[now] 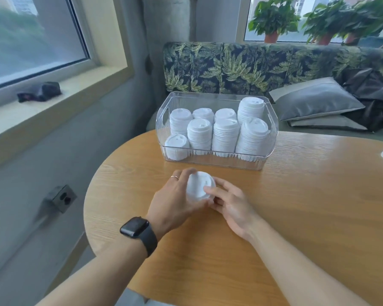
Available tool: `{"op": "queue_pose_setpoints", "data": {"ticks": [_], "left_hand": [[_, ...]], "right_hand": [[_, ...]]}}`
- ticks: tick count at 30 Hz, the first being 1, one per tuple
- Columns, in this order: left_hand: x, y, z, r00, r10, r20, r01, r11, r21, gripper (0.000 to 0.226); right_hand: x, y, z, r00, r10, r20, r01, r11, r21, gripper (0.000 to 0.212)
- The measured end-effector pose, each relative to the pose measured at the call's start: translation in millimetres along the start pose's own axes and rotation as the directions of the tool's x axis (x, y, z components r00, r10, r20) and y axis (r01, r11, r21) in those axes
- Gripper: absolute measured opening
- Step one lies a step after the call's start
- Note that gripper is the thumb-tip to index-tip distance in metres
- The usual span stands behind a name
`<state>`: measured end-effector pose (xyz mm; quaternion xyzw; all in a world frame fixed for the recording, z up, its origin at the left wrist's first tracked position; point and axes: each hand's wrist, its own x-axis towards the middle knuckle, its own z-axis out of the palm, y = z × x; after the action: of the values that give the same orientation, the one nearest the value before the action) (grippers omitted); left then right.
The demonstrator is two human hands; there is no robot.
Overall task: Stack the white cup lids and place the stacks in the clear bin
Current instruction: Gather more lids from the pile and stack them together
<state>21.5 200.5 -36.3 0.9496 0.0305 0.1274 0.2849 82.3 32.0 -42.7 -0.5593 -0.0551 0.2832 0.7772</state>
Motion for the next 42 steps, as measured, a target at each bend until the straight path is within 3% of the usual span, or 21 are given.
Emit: {"op": "queue_pose_setpoints", "data": {"ticks": [7, 13, 18, 25, 31, 36, 42], "left_hand": [[3.7, -18.0, -11.6, 0.984, 0.091, 0.152, -0.106, 0.990, 0.091, 0.094], [17.1, -13.6, -22.8, 0.966, 0.115, 0.231, -0.175, 0.950, 0.260, 0.101], [31.9, -9.0, -27.3, 0.992, 0.045, 0.116, -0.071, 0.970, 0.234, 0.097], [86.7, -7.0, -54.4, 0.971, -0.006, -0.240, 0.045, 0.986, 0.159, 0.091], [138.5, -2.2, -64.3, 0.978, -0.019, -0.207, 0.101, 0.915, 0.392, 0.062], [156.6, -2.0, -56.2, 0.991, -0.038, -0.130, 0.106, 0.816, 0.568, 0.057], [165.5, -6.9, -45.3, 0.987, -0.094, -0.133, 0.160, 0.710, 0.686, 0.051]], "right_hand": [[23.0, 3.4, 4.0, 1.000, -0.014, 0.010, 0.015, 0.996, -0.091, 0.029], [38.9, 3.5, 8.2, 0.999, -0.044, -0.004, 0.043, 0.978, -0.204, 0.048], [44.8, 3.7, 14.5, 0.990, -0.128, -0.056, 0.119, 0.983, -0.142, 0.031], [47.2, 0.8, 9.9, 0.962, -0.225, -0.156, 0.201, 0.967, -0.156, 0.032], [44.0, 3.8, 7.7, 0.958, -0.231, -0.170, 0.205, 0.966, -0.159, 0.033], [38.1, 6.9, 7.0, 0.948, -0.266, -0.172, 0.236, 0.956, -0.176, 0.033], [40.4, 4.1, 5.7, 0.954, -0.257, -0.156, 0.230, 0.958, -0.173, 0.034]]}}
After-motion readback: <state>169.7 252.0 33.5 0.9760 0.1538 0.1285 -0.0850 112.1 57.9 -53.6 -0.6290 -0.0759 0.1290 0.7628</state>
